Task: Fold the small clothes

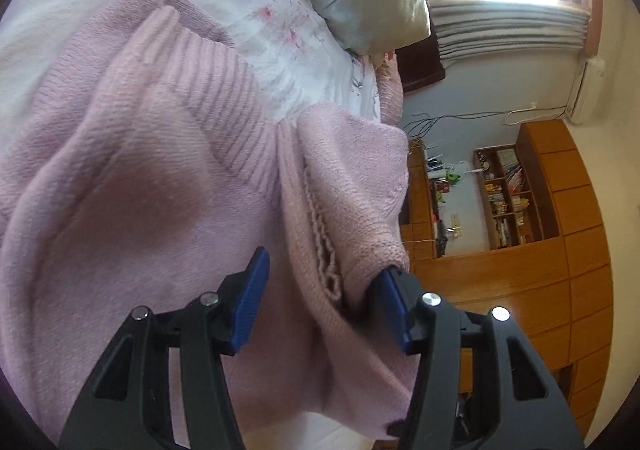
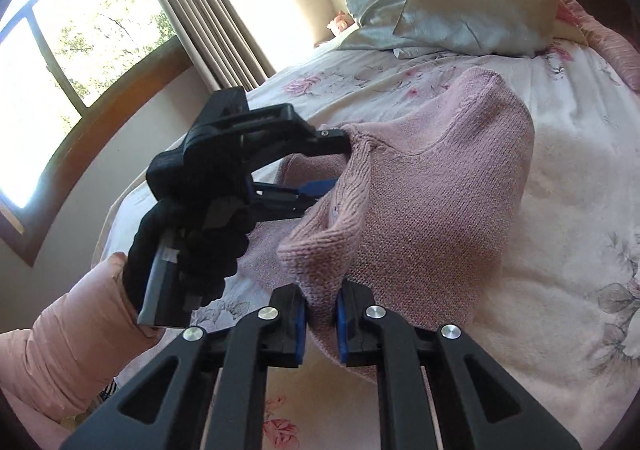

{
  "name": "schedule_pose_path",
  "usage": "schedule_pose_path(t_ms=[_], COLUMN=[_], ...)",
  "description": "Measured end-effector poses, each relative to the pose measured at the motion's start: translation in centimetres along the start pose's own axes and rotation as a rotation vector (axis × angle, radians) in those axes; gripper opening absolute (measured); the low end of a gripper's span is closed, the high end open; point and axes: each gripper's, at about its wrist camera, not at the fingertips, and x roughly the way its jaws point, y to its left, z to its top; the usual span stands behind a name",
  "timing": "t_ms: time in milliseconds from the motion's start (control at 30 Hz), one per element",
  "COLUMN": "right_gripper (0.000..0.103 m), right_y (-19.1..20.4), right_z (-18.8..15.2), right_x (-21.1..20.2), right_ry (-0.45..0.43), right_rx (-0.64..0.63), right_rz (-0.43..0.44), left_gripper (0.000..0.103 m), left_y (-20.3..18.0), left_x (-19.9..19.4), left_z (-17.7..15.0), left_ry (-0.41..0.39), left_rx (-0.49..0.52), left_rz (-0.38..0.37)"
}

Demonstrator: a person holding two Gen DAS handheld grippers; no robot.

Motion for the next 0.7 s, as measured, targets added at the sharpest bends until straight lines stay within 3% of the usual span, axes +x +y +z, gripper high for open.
schedule_pose_path(t_ms=[133,233,300,400,700], right_gripper=[0.012,0.011,0.011,0.011,0.012], right_y=[-0.5,-1.2,-1.2,-0.8,-0.9], right_z=[-0.3,-0.5,-0.7,-0.9,-1.1], right_x=[-0.4,-0.5,-0.3,0.7,-0.2], right_ry=[-0.019,-0.027,-0.023,-0.007,-0.027], right_rx=[0.013,0.035,0.035,0.027,0.011], right_rz=[0.010,0.030,0.035,0.037,0.040], left_gripper=[0.054,0.054,0.054,0.054,0.059], left_y=[-0.7,0.0,1.0,1.5,1.0], left_x=[1.0,-0.5,-1.9,-2.9,2.5], left_z=[-0.7,-2.0,-3.0,-2.6,0.9], left_ry=[-0.015,-0.050,-0.077,-0.105,0.032], left_rx=[-0.017,-0.004,-0.013,-0.017,-0.060], left_rz=[-0.060,-0.076,-0.125,-0.141,-0.069])
